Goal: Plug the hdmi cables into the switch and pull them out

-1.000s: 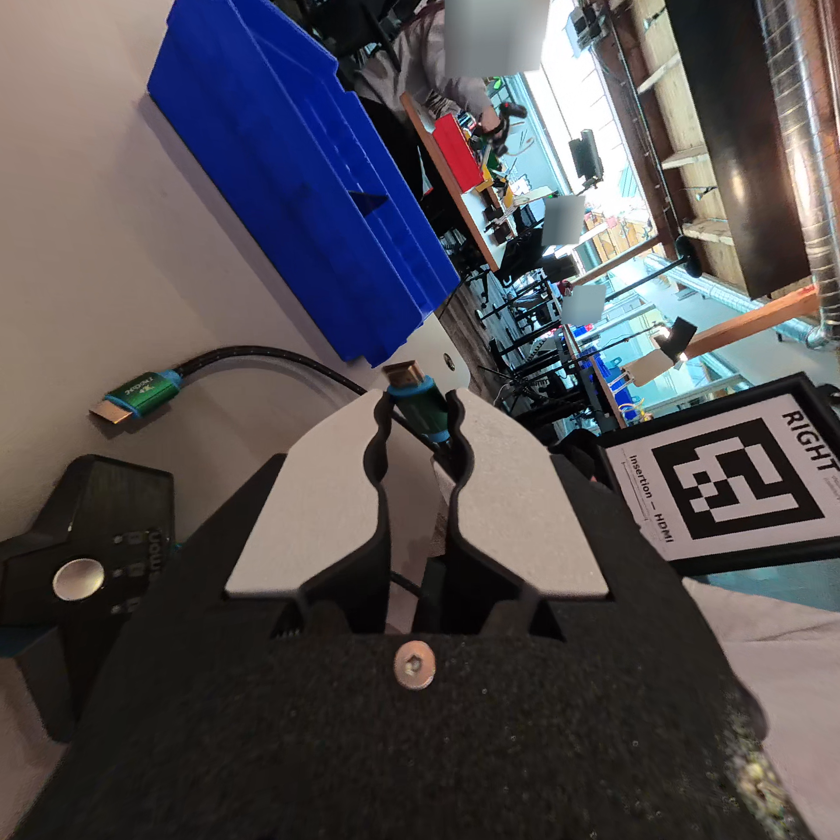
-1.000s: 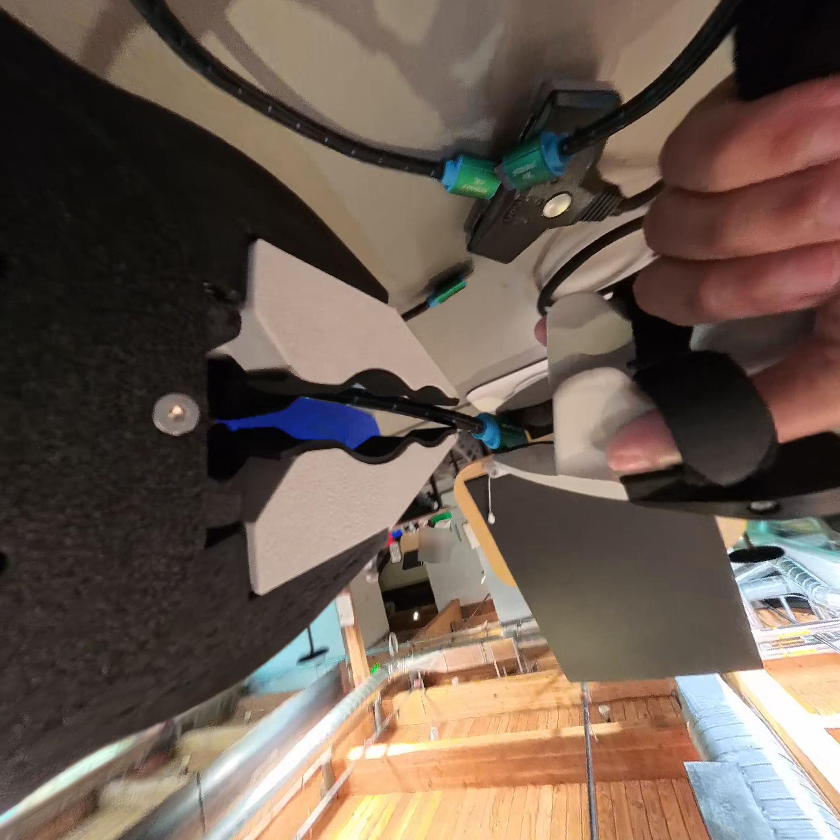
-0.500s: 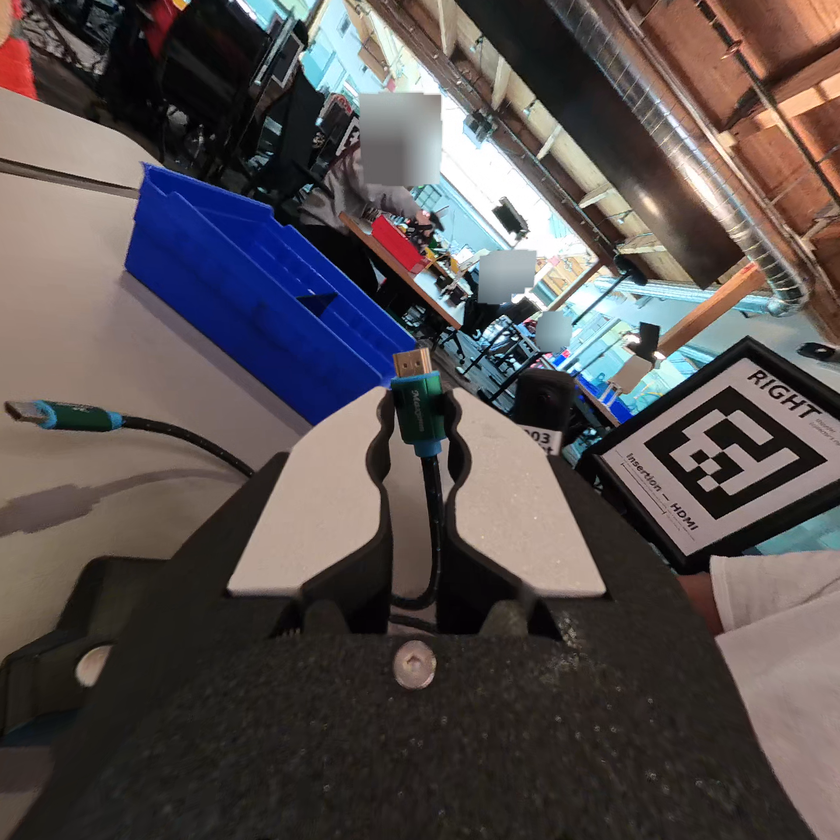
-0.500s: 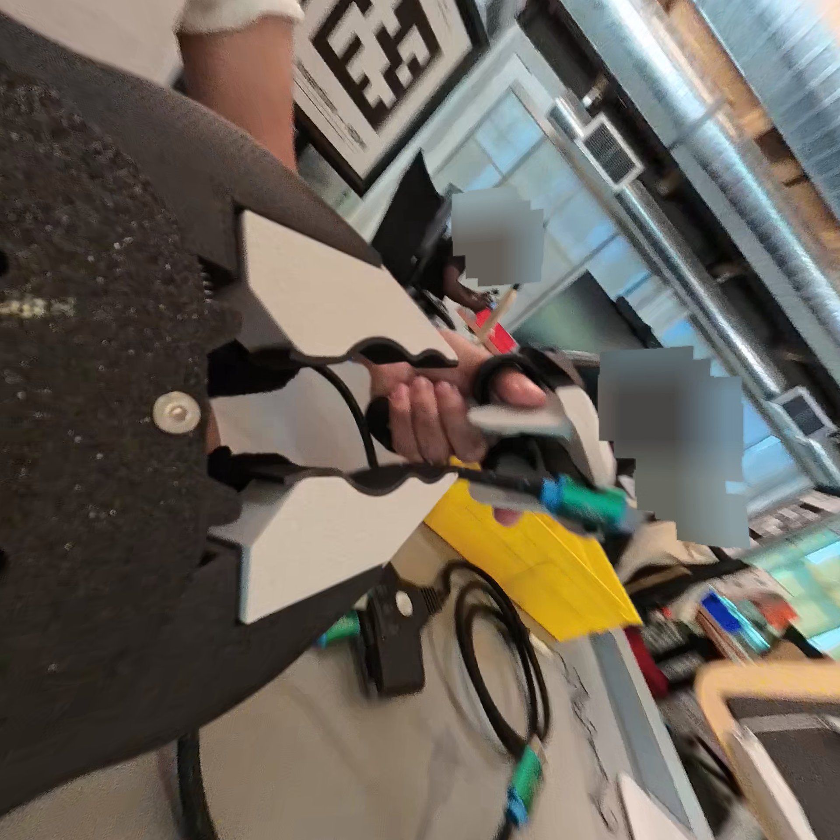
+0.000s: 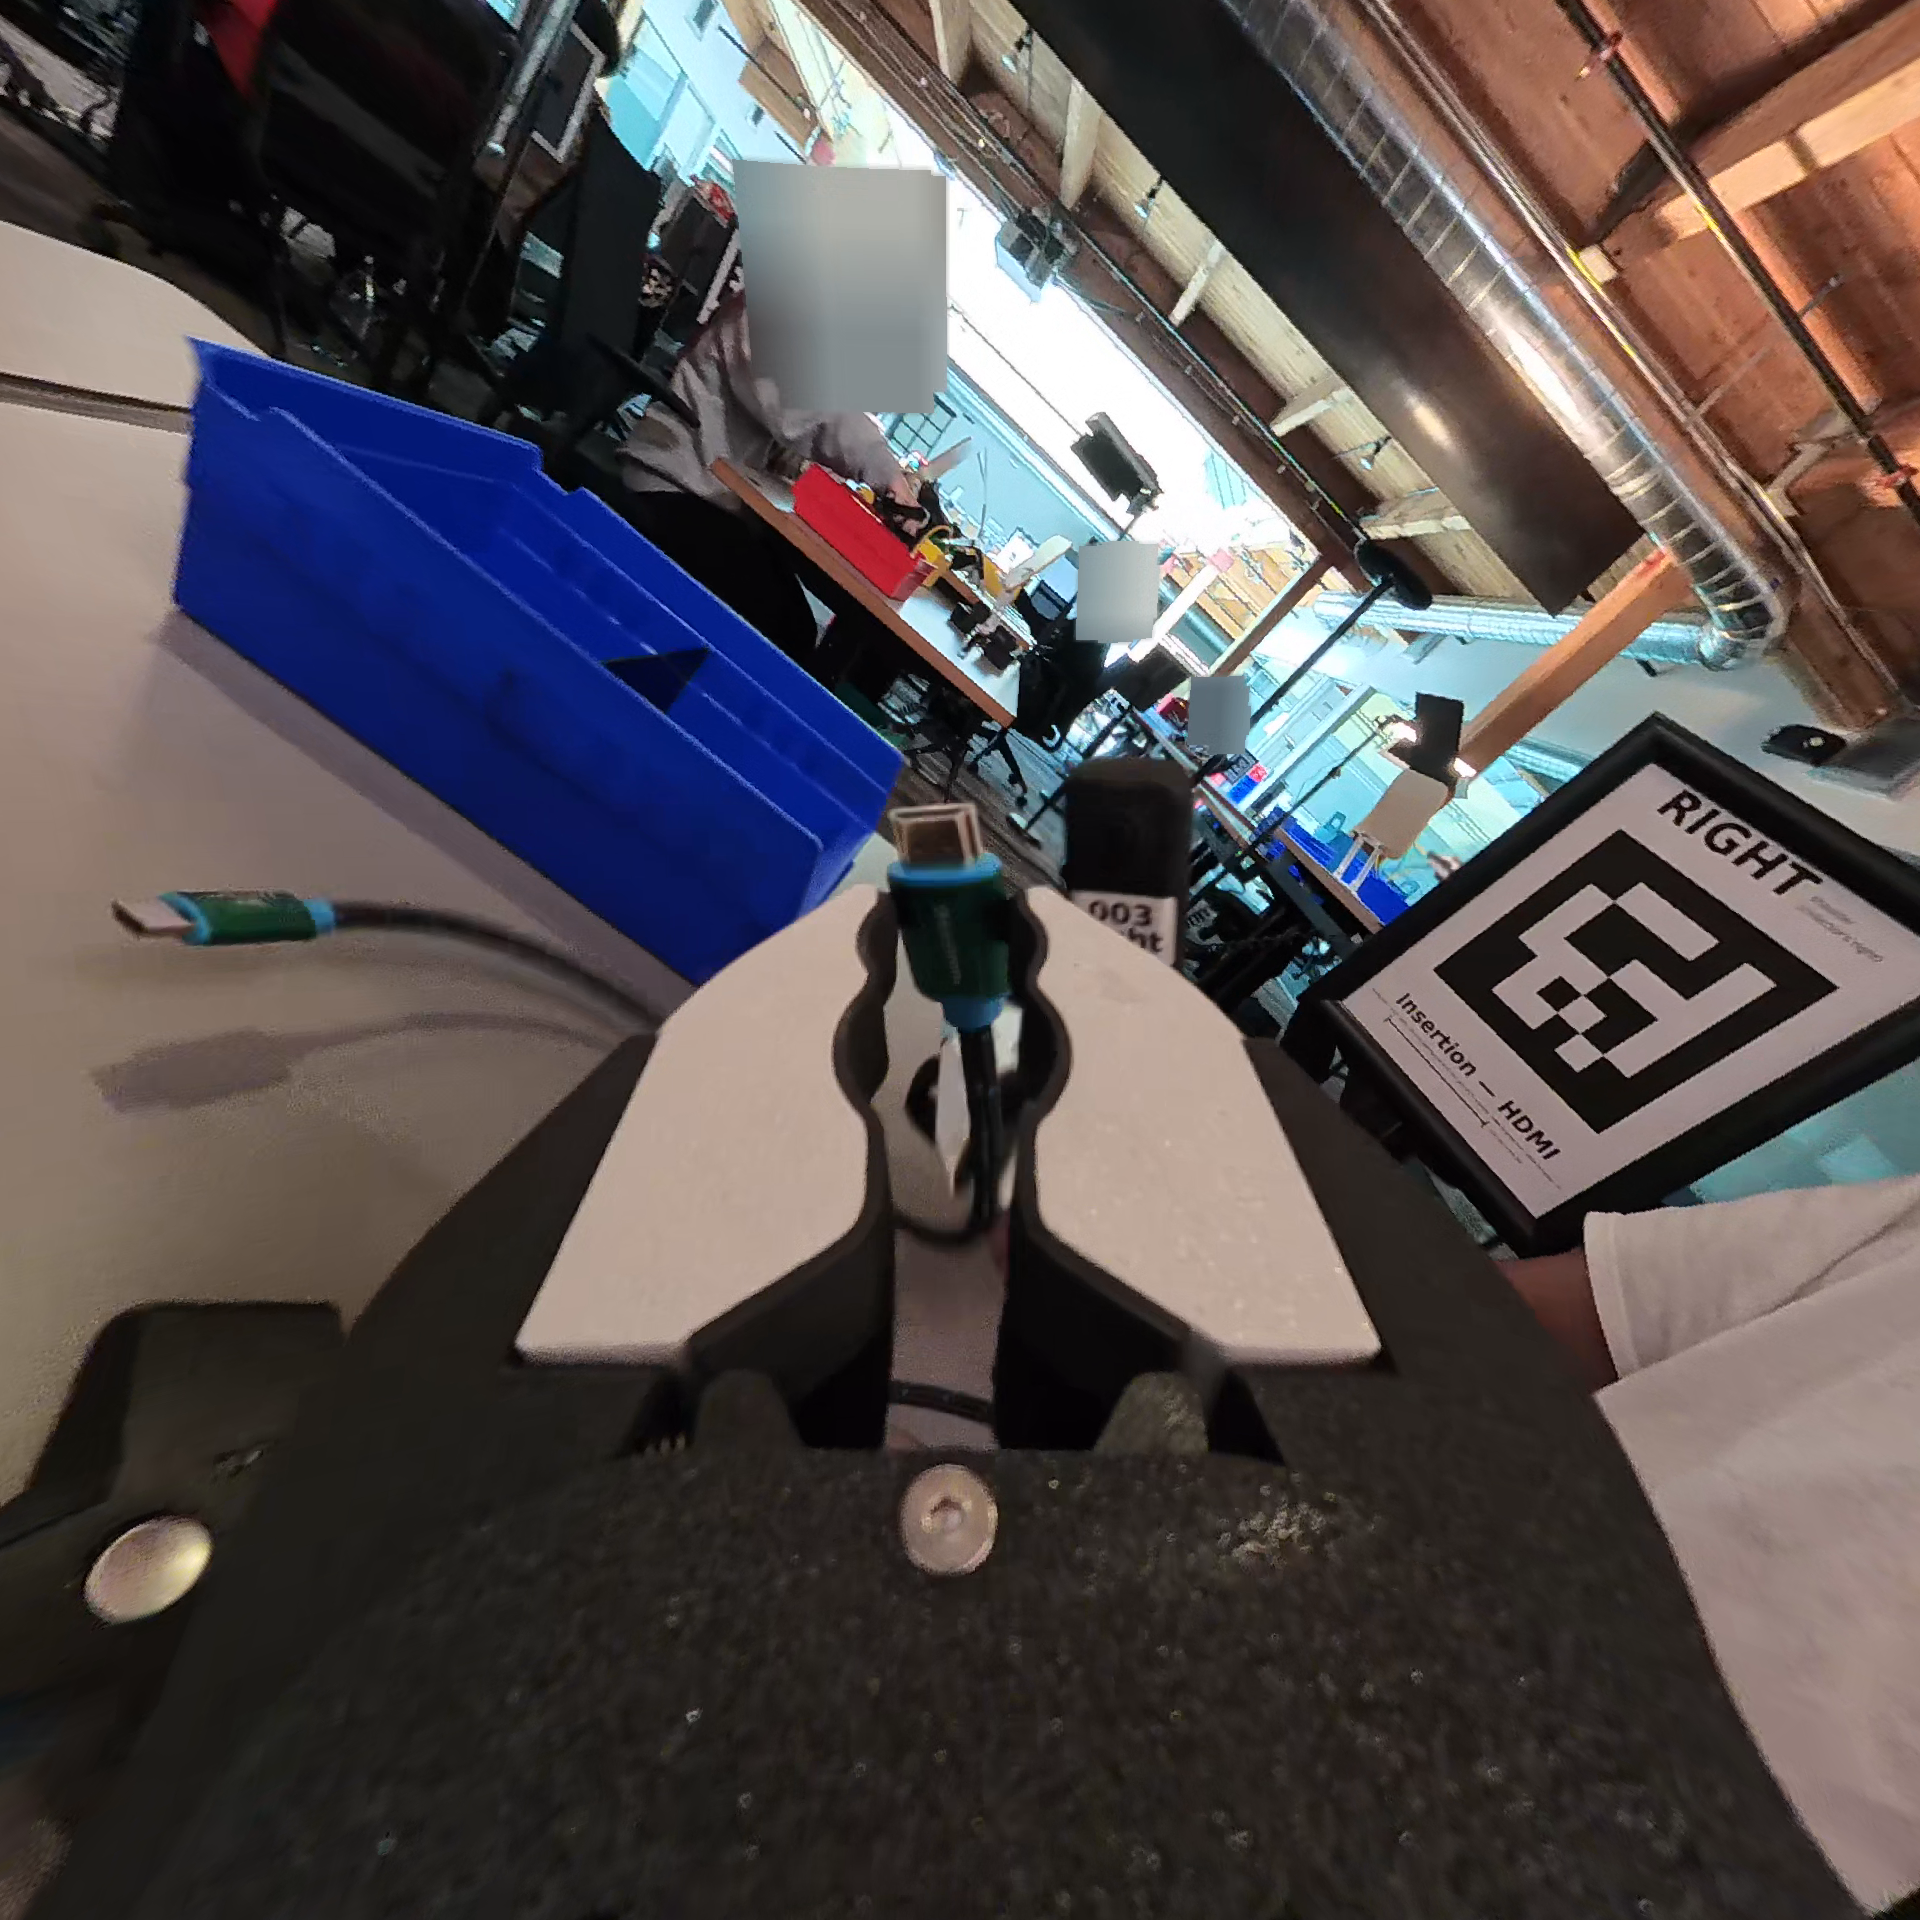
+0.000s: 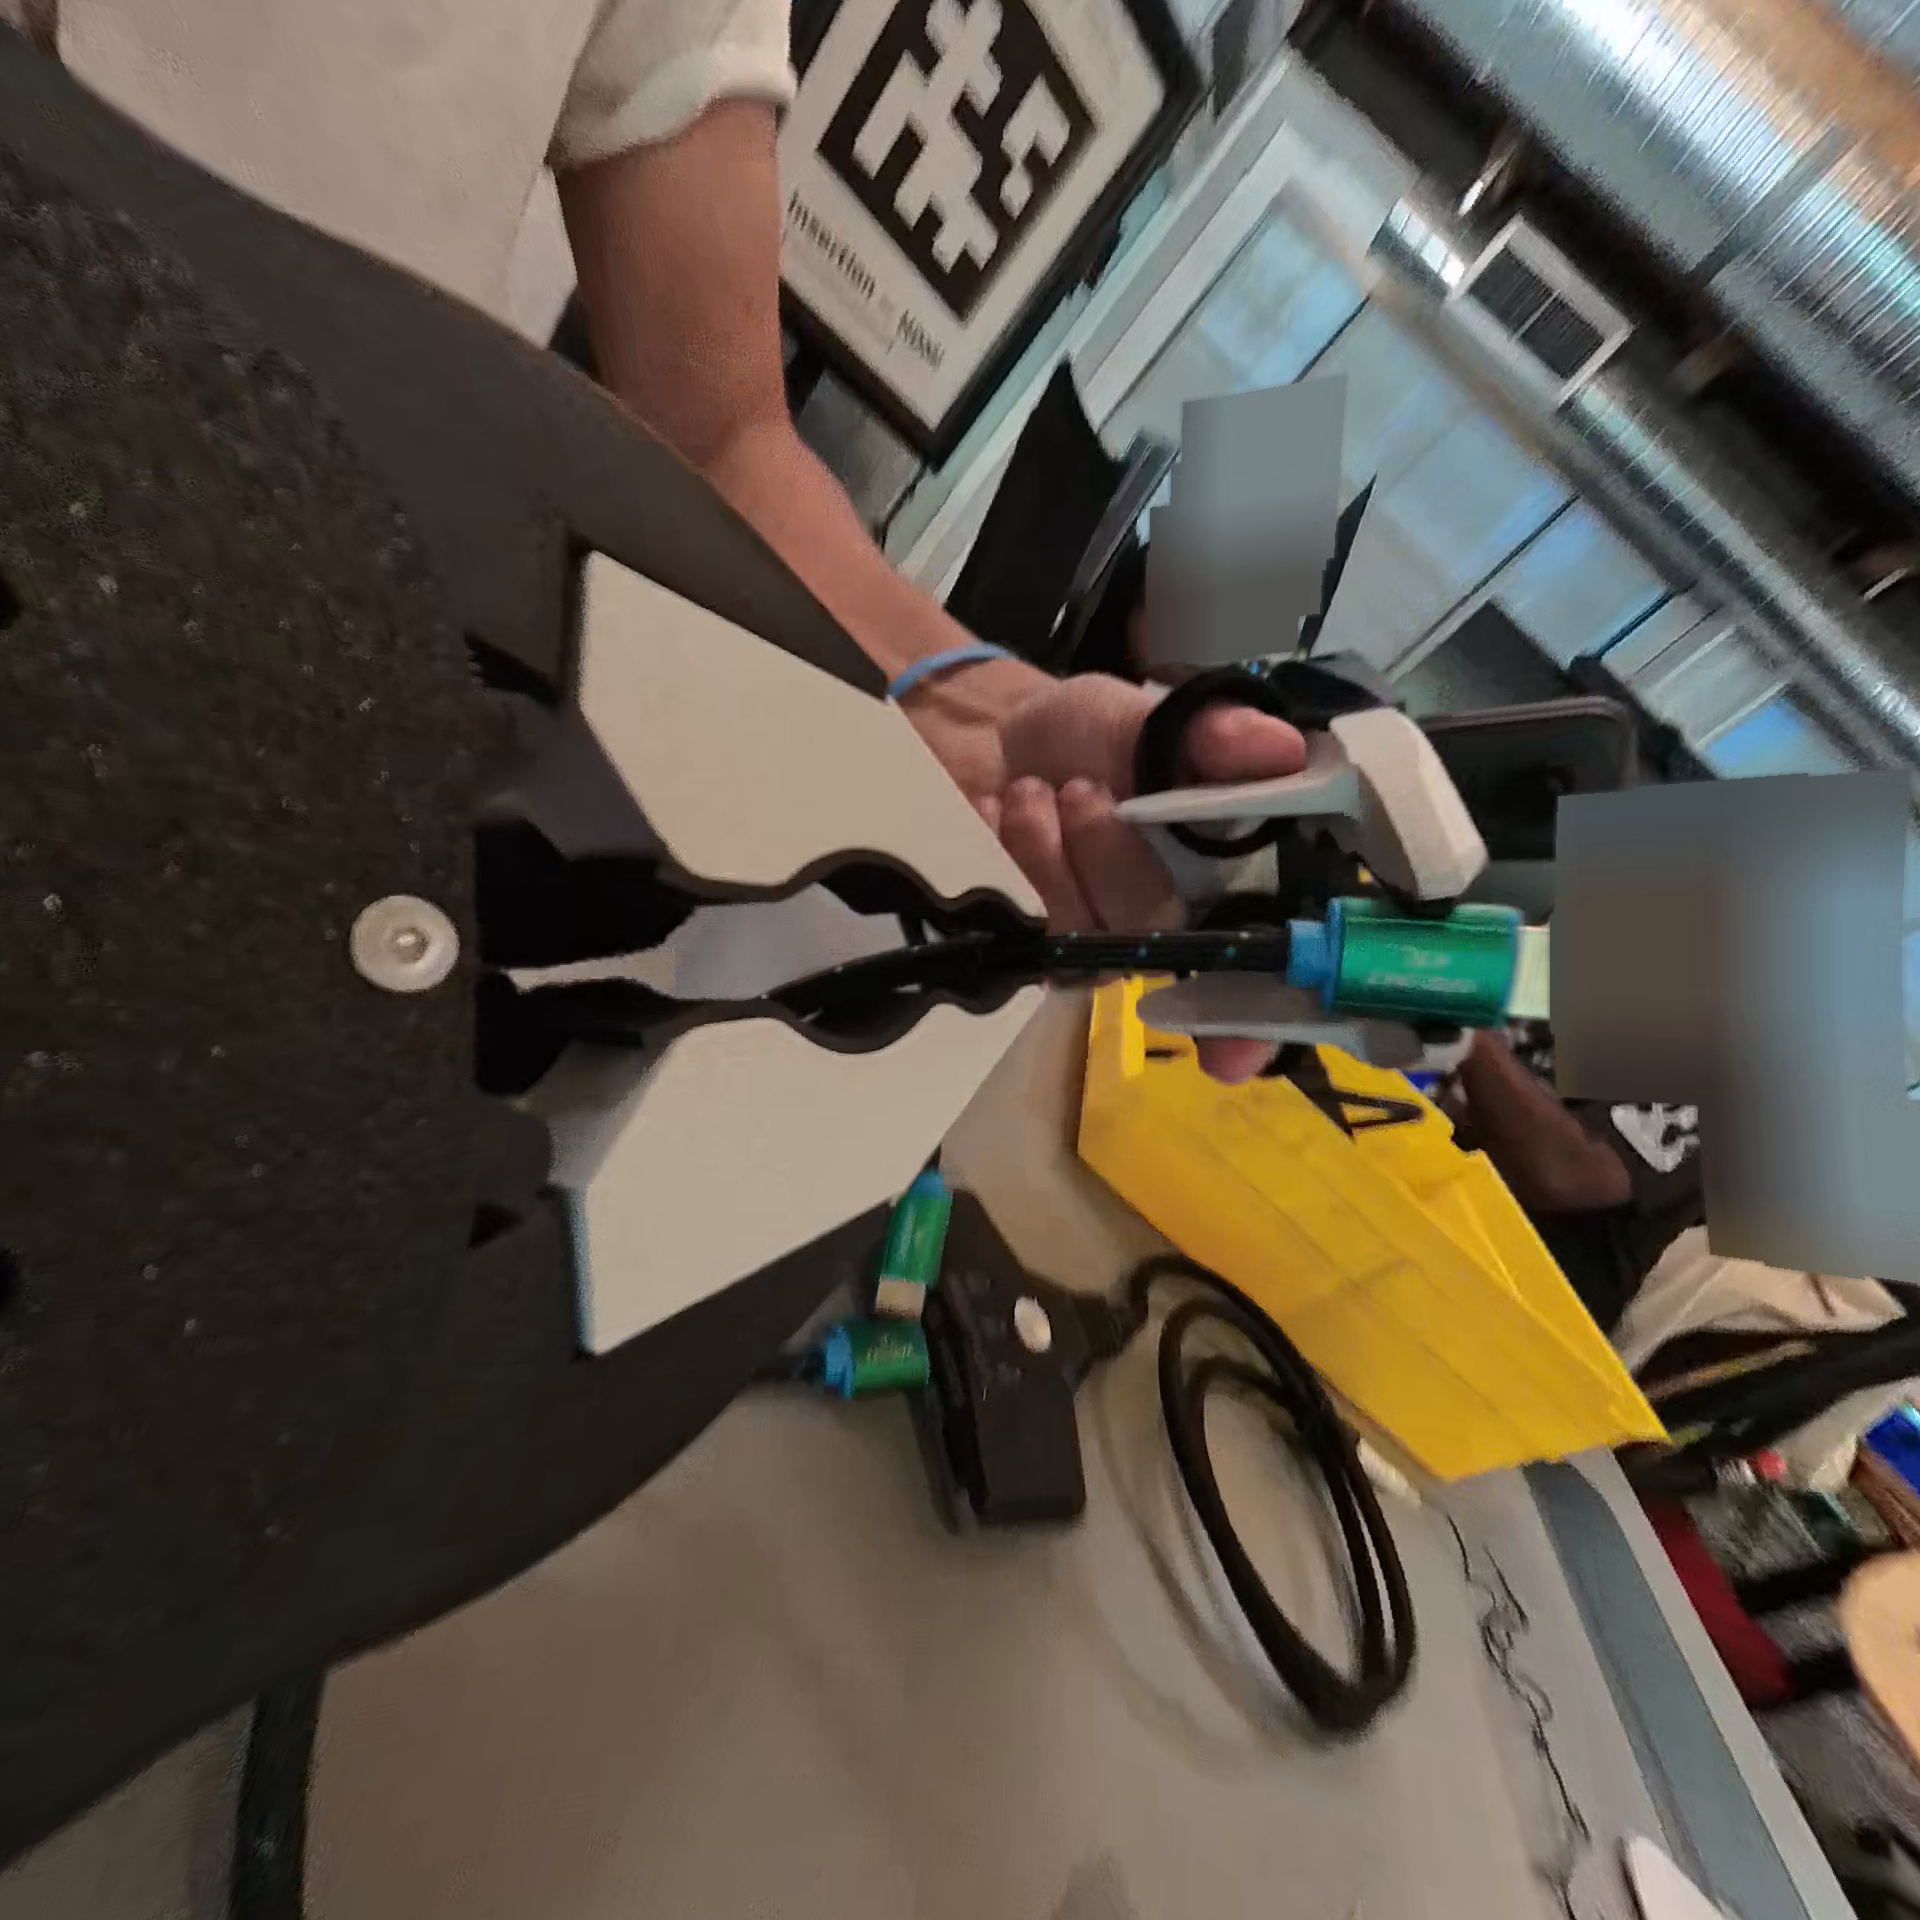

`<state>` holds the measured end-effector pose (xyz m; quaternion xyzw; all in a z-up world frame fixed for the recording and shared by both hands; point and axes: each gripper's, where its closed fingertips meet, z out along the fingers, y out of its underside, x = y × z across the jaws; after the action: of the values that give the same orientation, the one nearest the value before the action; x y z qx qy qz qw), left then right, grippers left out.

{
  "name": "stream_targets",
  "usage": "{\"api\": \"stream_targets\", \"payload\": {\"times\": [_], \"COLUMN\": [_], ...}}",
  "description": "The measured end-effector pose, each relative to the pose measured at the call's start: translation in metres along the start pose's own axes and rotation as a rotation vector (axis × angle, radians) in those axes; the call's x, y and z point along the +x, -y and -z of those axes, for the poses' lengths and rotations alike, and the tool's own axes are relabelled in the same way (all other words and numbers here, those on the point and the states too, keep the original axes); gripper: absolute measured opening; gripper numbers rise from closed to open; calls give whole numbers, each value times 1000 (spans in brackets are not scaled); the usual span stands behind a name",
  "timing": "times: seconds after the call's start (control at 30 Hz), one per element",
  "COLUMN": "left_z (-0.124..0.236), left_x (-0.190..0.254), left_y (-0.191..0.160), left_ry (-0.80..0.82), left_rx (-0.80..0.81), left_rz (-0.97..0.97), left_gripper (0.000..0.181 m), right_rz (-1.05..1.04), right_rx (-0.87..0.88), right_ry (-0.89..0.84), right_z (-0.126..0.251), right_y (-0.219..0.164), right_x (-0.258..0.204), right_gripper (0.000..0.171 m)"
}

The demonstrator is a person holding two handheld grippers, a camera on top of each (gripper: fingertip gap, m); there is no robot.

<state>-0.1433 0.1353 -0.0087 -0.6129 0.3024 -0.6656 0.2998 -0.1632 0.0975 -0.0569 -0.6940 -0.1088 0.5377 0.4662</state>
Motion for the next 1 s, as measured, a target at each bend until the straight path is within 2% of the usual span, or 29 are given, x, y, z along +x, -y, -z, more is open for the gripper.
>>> {"api": "stream_targets", "payload": {"times": [0.2,0.37,0.53,0.63,0.77,0.9,1.0], "left_z": [6,7,15,18,15,16,21], "left_x": [-18,-23,-47,-56,-57,-59,-63], "left_y": [-21,-19,-18,-15,-16,-17,-16], "left_ry": [57,71,127,151,187,244,278], "left_rx": [-69,-50,3,46,32,0,6], "left_rz": [-26,-39,73,163,200,165,172], "left_gripper": [18,16,13,10,9,8,8], "right_rz": [274,268,264,239,113,205,311], "right_rx": [-119,-98,48,-42,-161,-210,-154], "right_ry": [-257,-208,-122,-25,16,-114,-266], "right_z": [30,29,30,3,-34,-42,-29], "right_y": [16,15,29,-4,-46,-56,-38], "right_x": [36,33,12,-10,-21,-11,5], "right_gripper": [7,8,24,28,30,29,29]}}
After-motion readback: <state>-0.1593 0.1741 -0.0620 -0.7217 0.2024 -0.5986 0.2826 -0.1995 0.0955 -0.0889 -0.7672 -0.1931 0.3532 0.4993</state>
